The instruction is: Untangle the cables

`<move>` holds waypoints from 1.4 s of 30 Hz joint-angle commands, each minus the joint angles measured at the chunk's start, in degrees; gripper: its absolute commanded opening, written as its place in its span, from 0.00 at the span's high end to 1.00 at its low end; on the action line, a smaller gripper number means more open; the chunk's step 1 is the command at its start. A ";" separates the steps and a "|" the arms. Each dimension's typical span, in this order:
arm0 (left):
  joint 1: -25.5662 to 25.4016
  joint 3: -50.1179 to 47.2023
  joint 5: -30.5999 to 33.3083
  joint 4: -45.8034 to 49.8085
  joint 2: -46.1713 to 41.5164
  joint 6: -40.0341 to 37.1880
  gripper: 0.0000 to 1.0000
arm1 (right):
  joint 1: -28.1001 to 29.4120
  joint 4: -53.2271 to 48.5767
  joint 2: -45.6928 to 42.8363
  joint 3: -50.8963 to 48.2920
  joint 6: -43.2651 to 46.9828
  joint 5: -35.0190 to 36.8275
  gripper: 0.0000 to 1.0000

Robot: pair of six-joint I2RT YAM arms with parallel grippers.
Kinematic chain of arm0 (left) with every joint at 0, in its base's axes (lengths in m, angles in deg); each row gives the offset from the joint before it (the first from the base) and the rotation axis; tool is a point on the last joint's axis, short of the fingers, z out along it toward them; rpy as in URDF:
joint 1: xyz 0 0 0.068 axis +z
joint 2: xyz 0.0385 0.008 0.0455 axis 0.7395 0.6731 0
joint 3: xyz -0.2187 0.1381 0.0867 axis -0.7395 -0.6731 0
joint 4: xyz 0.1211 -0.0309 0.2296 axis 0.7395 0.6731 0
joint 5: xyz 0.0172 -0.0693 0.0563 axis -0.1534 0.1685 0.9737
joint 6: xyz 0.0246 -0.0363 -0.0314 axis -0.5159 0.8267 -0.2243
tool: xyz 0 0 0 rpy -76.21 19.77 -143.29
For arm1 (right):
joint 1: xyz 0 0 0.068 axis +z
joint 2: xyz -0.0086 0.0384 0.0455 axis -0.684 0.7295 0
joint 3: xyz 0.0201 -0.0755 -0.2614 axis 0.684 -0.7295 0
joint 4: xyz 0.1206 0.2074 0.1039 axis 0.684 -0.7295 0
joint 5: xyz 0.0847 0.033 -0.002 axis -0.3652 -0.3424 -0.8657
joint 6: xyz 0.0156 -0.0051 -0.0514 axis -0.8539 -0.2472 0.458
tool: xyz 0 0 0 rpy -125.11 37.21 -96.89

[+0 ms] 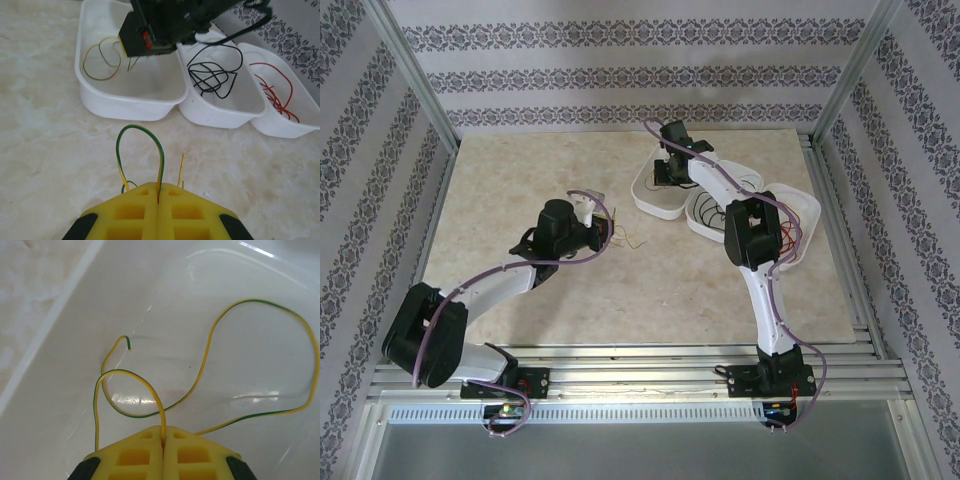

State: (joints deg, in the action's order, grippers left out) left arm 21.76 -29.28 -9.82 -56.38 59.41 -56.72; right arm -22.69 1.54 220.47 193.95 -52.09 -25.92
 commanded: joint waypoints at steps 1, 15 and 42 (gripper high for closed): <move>-0.86 0.23 0.97 0.93 -2.37 0.42 1.00 | 0.11 -2.37 2.08 2.30 -0.43 -0.95 1.00; -0.82 0.37 0.51 0.04 -3.65 -1.51 1.00 | 0.28 -1.77 -8.74 -2.07 3.93 -2.27 0.55; 0.09 44.57 -3.10 6.16 29.53 1.99 1.00 | 1.59 11.07 -68.96 -51.92 -0.79 13.01 0.09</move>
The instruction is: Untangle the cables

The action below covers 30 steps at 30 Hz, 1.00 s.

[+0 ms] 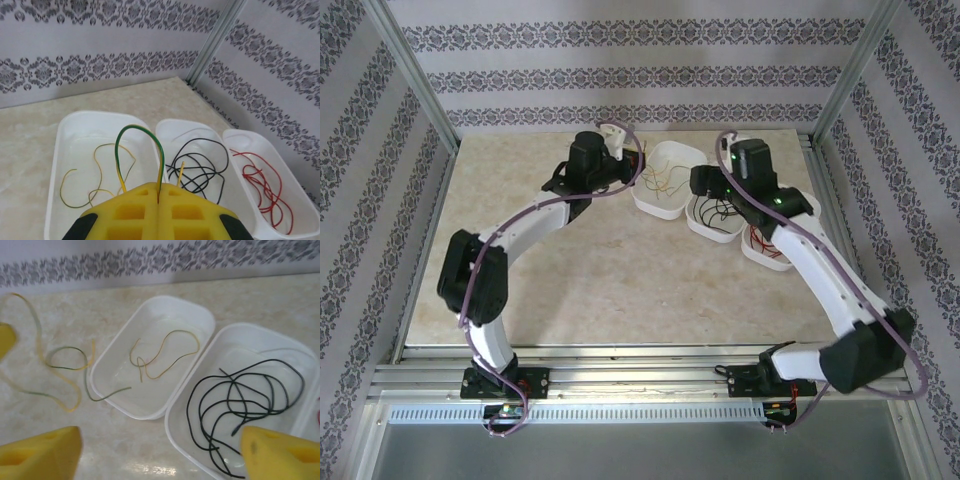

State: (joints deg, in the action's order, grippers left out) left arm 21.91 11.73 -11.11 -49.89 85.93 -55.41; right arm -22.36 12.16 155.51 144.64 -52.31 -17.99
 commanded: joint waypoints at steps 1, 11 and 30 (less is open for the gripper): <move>-0.10 5.12 -2.25 -1.15 4.84 1.00 1.00 | 1.73 0.10 -6.17 -3.57 -0.58 6.72 0.02; -1.00 25.10 0.45 9.92 21.57 -2.83 1.00 | 2.93 -2.51 -25.31 -10.45 -1.45 16.77 0.02; -1.55 41.38 1.09 22.56 36.72 -5.29 0.95 | 3.02 -5.47 -31.22 -10.06 -0.83 21.03 0.02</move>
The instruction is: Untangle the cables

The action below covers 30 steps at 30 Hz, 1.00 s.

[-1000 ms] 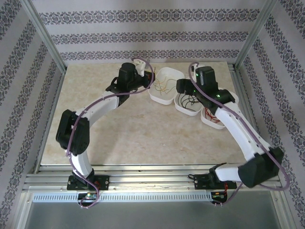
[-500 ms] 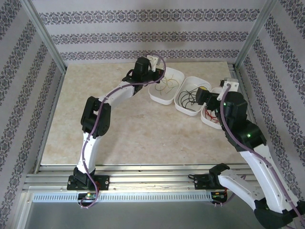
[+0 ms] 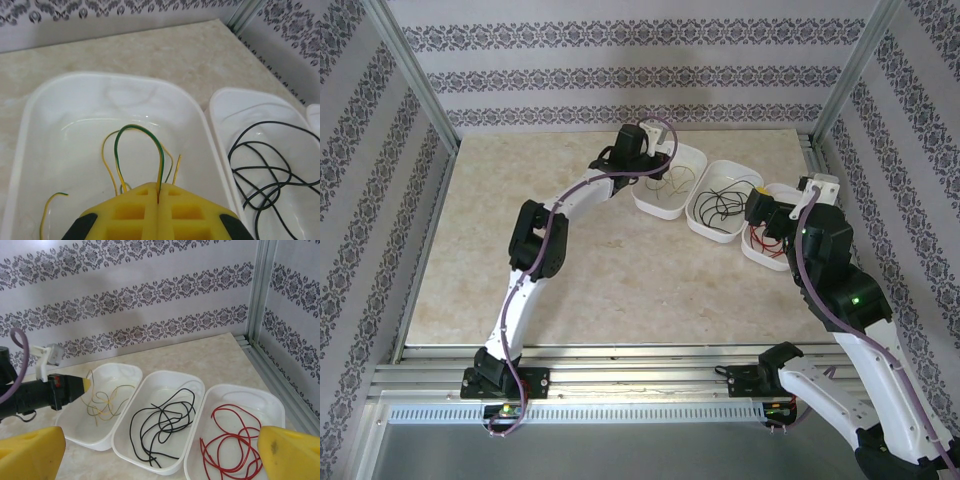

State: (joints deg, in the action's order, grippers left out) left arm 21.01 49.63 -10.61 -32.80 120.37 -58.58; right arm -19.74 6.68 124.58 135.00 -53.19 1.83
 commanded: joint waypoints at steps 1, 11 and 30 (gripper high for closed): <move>-0.71 4.47 0.68 6.49 3.08 -2.51 0.95 | 0.40 0.09 -0.14 -0.51 0.13 1.12 0.02; -0.87 6.69 3.15 12.05 2.93 -5.87 0.48 | 0.22 0.32 0.72 -1.12 0.52 1.60 0.02; -0.84 -31.75 16.88 -6.77 -38.01 -6.11 0.01 | -2.01 3.22 0.18 -7.55 -1.11 4.95 0.02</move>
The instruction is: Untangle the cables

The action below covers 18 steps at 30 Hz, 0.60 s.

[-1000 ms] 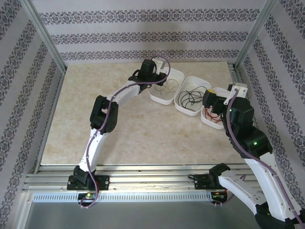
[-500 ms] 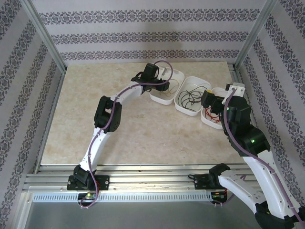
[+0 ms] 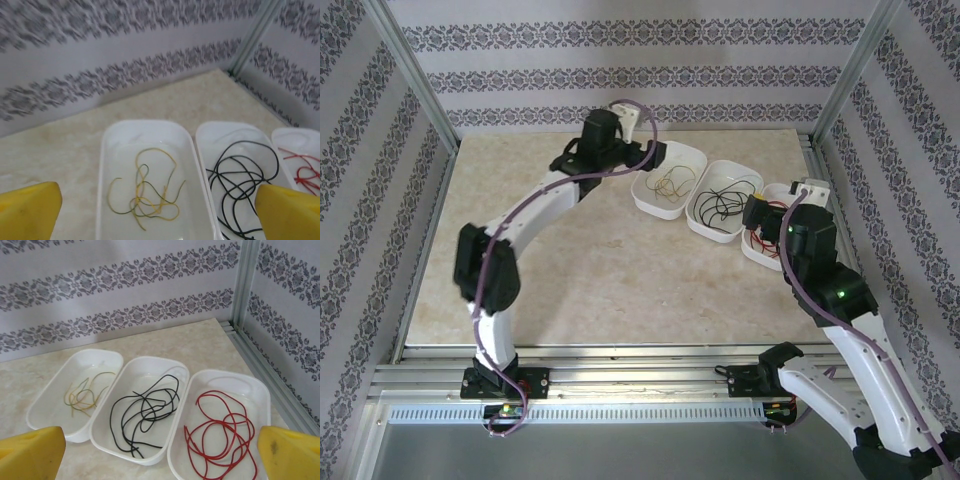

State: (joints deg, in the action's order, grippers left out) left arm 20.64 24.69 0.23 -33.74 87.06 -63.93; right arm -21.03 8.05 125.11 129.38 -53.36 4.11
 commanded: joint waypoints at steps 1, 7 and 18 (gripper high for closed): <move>-0.26 -11.14 8.36 -7.33 -8.01 -0.85 0.01 | -1.22 2.18 -0.33 -2.92 -1.50 3.48 0.02; 2.32 -34.22 25.31 -8.21 -27.06 -2.30 0.01 | -5.83 5.38 -1.83 -10.83 -3.89 4.97 0.02; 13.31 -62.38 31.05 -10.73 -45.34 -2.25 0.01 | -11.71 27.84 -5.64 -30.54 0.38 3.68 0.02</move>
State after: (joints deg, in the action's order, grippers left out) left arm 32.53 -34.52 29.41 -41.32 41.84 -65.90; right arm -32.20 25.78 119.42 101.93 -55.28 7.04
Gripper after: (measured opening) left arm 0.993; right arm 0.982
